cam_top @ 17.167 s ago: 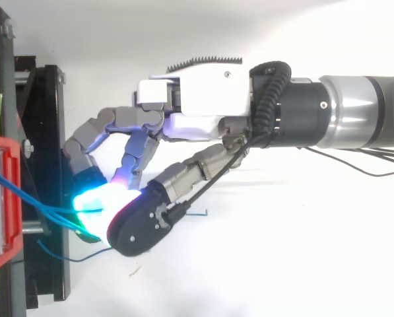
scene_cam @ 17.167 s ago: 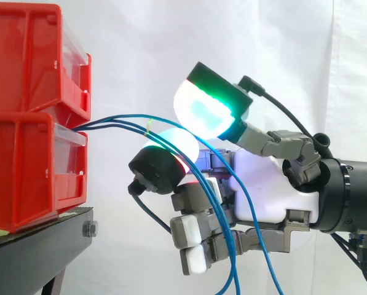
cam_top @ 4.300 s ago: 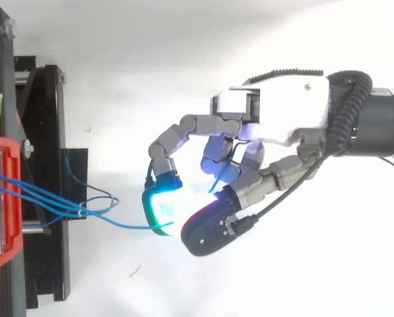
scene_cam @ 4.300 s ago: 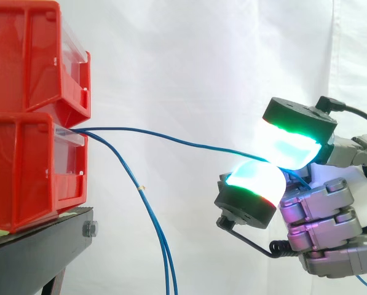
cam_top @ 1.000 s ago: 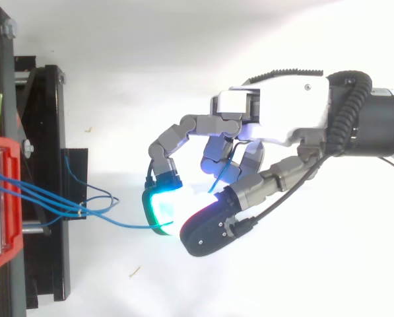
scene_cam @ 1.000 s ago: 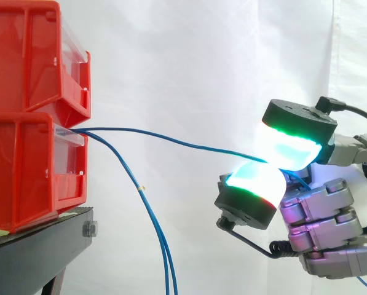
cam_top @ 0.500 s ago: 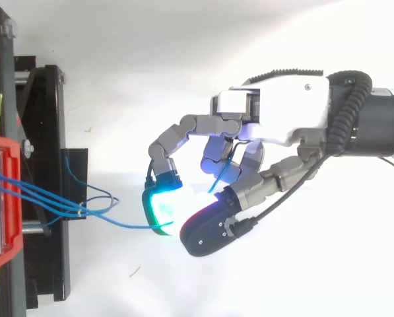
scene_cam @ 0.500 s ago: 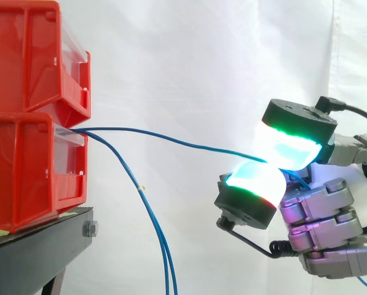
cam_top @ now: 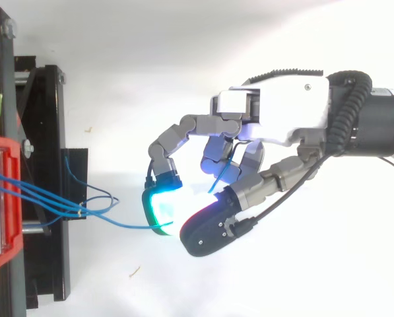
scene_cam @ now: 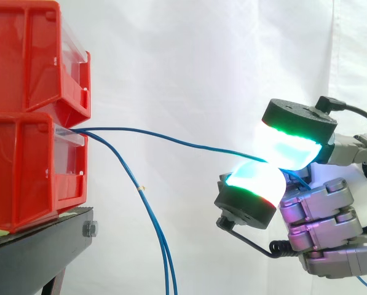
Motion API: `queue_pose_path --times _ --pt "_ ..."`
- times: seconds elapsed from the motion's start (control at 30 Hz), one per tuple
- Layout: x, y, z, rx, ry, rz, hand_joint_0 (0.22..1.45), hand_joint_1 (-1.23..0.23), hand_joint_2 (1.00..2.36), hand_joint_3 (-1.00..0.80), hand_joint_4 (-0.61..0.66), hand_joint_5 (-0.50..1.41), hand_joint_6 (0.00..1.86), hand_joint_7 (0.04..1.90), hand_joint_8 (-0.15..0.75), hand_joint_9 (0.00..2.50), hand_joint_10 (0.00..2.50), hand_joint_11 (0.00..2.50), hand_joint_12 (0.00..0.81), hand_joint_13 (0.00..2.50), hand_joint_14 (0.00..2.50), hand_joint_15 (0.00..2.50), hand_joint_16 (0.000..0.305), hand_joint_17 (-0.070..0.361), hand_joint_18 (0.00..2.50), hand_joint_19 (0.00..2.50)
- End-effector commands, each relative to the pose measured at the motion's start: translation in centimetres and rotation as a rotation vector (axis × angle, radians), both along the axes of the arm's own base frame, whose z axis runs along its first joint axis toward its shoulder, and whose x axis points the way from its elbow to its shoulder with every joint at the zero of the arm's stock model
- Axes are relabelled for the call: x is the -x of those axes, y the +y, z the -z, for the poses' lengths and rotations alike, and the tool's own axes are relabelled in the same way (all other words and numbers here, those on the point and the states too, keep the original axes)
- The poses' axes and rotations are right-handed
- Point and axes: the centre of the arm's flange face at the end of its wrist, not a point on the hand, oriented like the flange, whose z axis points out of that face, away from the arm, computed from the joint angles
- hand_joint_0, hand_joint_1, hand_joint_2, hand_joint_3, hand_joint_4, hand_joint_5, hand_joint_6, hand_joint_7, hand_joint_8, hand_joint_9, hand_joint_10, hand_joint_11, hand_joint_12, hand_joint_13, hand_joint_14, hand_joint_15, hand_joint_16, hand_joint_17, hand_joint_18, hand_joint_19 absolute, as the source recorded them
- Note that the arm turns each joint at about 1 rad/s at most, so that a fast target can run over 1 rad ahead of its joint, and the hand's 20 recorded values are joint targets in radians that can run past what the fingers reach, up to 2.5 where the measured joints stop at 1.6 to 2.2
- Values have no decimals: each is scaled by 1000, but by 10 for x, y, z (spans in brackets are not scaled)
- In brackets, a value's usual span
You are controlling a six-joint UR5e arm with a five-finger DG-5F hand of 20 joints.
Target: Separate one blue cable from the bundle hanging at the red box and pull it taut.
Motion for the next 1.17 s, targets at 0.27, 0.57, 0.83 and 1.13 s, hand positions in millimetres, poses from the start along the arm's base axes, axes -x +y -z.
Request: queue_pose_path --times 0.27,0.57,0.83,1.13 --pt "0 0 1 0 1 0 636 -756 1005 33 -166 -130 882 1174 351 1386 1944 1758 377 1349 1950 1684 60 136 1534 1201" --pt "0 0 0 0 0 0 635 -755 1005 32 -166 -130 882 1173 349 1385 1943 1757 384 1351 1945 1695 60 136 1533 1194" --pt "0 0 -1 0 0 0 635 -754 1006 31 -164 -131 881 1178 350 1385 1927 1769 382 1345 1950 1678 60 135 1529 1203" --pt "0 0 0 0 0 0 634 -754 1005 29 -163 -131 881 1175 348 1386 1923 1764 382 1346 1949 1678 61 137 1528 1193"
